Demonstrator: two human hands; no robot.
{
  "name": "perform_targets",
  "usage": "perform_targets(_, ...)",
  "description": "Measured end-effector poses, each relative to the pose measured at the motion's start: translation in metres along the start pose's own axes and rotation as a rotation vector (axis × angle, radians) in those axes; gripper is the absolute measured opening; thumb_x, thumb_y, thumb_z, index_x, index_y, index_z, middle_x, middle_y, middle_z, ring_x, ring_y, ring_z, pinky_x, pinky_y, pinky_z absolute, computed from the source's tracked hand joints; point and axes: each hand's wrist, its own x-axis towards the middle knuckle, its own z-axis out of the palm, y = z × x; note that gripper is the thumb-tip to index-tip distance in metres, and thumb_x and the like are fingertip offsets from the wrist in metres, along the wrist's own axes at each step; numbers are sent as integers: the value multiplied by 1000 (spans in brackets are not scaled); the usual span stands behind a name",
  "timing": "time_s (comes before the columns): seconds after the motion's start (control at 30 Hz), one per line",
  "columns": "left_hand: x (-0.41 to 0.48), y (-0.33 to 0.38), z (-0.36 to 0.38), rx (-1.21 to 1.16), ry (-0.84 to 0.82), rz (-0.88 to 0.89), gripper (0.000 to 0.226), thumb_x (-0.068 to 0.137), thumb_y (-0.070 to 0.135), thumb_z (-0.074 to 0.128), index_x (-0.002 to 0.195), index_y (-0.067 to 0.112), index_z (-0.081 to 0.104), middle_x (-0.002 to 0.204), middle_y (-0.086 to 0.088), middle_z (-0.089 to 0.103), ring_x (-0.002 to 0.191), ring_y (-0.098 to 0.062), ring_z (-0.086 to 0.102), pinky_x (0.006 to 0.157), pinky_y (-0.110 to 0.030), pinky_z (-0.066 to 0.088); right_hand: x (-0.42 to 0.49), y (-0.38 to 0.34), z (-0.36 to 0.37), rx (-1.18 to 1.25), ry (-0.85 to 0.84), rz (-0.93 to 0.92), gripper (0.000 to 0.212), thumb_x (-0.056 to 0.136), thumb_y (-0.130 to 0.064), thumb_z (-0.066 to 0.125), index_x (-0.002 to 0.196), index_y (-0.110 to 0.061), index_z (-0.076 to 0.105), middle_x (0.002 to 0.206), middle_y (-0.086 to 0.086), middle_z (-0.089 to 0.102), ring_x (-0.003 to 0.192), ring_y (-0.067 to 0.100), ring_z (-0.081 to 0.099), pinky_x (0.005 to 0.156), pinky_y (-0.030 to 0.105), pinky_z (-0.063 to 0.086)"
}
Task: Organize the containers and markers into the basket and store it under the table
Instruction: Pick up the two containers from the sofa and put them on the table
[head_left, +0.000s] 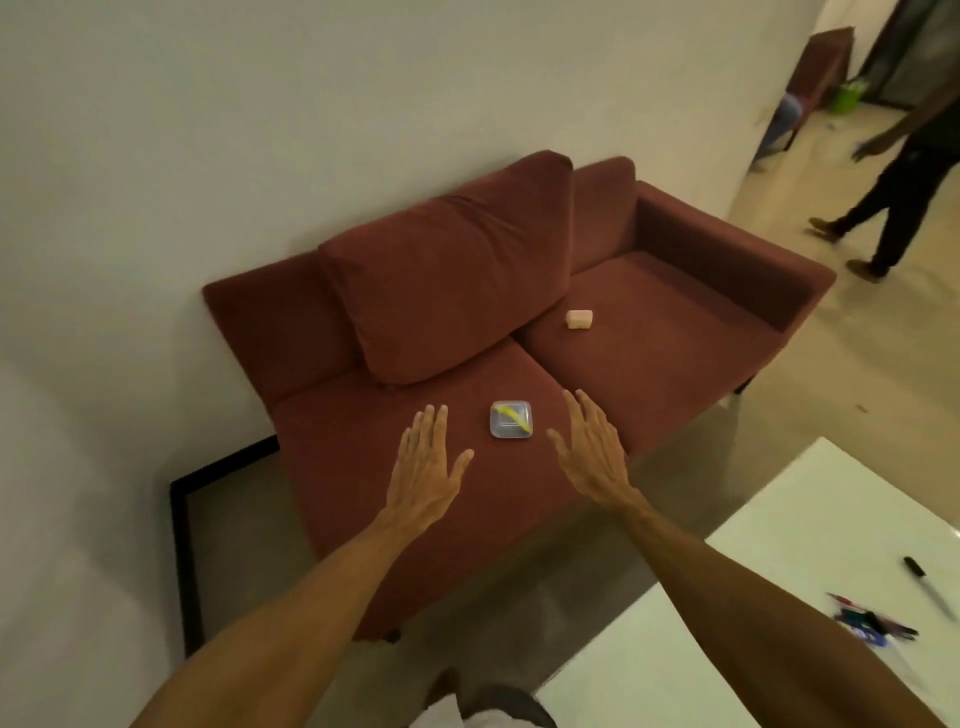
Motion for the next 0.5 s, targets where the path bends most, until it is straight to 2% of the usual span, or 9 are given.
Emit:
perform_targets(0.23, 100, 6, 31, -74, -133, 85, 78, 101, 53, 37, 160, 17, 0, 168, -7, 2, 156, -22, 1, 126, -38, 5, 69, 12, 8, -28, -3, 130, 63, 102, -40, 46, 156, -16, 25, 163, 9, 25, 149, 25, 27, 117, 45, 31)
perform_targets(0.5, 194, 5, 99, -105, -213, -21, 79, 101, 50, 41, 160, 16, 0, 168, -9, 2, 156, -24, 3, 127, -39, 8, 178, 64, 34, -26, -78, 131, 63, 101, -39, 47, 156, -16, 26, 163, 9, 26, 149, 25, 28, 117, 45, 32)
